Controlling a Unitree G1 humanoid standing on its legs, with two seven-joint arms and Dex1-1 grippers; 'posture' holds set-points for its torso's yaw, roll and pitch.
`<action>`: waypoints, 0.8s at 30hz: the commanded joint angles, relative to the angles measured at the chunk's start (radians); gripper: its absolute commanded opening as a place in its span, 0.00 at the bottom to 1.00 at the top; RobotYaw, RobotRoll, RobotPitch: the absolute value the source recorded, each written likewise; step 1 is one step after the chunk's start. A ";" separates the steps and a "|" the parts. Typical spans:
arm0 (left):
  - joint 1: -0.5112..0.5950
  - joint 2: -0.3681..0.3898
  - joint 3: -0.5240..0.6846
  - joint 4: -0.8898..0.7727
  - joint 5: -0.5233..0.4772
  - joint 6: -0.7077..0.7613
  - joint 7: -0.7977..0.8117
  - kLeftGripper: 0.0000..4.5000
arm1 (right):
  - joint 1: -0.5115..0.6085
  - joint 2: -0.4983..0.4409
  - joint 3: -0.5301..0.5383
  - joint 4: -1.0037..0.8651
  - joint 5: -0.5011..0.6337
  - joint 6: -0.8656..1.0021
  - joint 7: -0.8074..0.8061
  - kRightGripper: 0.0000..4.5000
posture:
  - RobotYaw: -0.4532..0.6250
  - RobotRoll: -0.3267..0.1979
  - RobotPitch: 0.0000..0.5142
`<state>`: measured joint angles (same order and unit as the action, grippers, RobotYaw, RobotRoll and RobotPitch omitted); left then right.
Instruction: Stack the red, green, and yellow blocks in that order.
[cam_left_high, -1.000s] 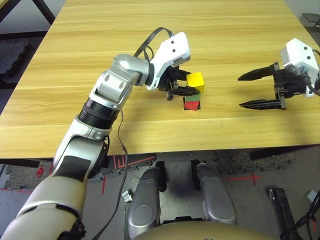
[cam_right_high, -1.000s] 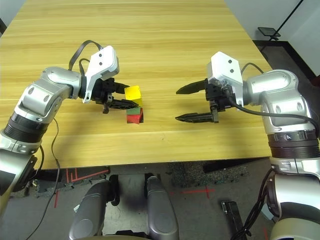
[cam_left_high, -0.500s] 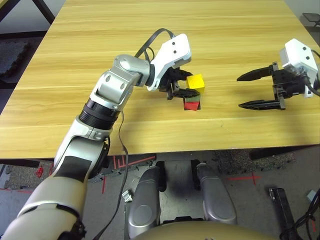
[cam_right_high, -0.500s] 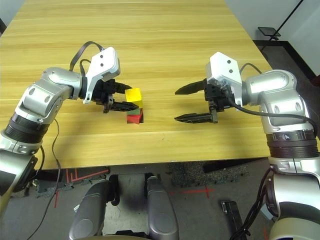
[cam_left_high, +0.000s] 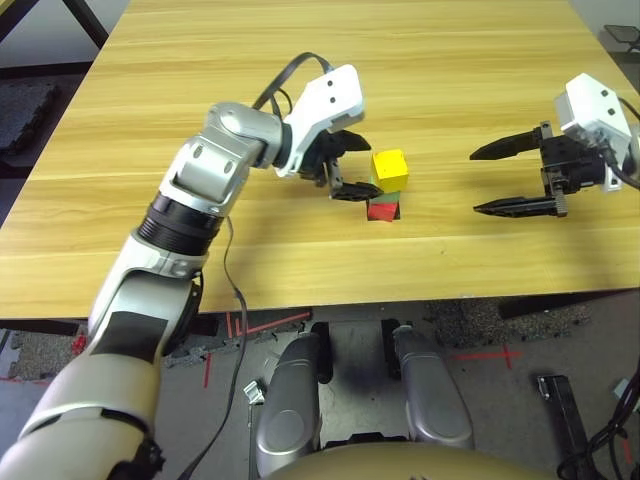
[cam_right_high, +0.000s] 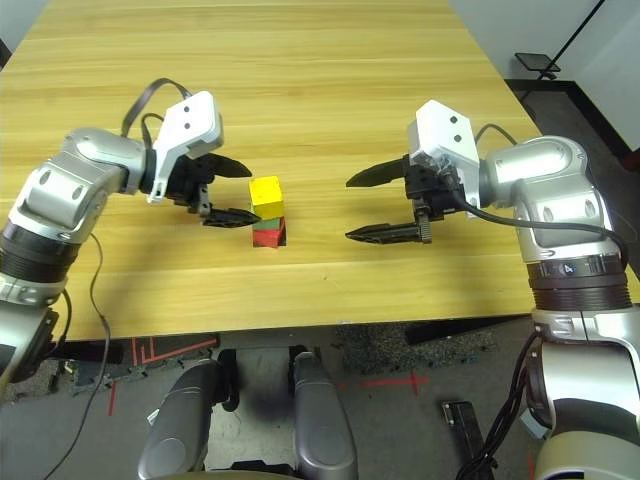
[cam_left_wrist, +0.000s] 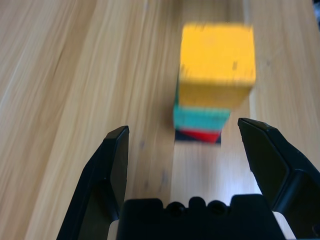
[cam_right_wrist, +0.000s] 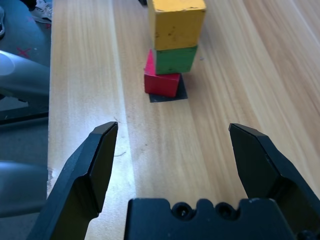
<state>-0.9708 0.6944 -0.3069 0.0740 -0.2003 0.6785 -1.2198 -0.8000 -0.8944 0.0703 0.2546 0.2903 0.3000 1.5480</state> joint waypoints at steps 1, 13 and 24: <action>0.043 0.096 0.005 -0.071 -0.031 0.054 -0.087 0.99 | -0.048 -0.006 0.006 0.080 -0.029 -0.051 0.008 1.00 | 0.69 0.82 0.46; 0.029 0.059 0.298 0.361 0.076 -0.116 0.400 0.99 | -0.320 0.090 -0.124 0.599 -0.170 -0.344 -0.535 1.00 | 0.70 0.81 0.46; 0.375 -0.138 0.649 0.096 0.145 -0.300 1.115 0.99 | -0.236 0.170 -0.340 0.716 -0.166 -0.464 -1.245 1.00 | 0.67 0.84 0.53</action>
<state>-0.6220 0.5755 0.3087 0.2590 -0.0782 0.4103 -0.1881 -1.0713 -0.7248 -0.2287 0.9649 0.1021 -0.1531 0.3693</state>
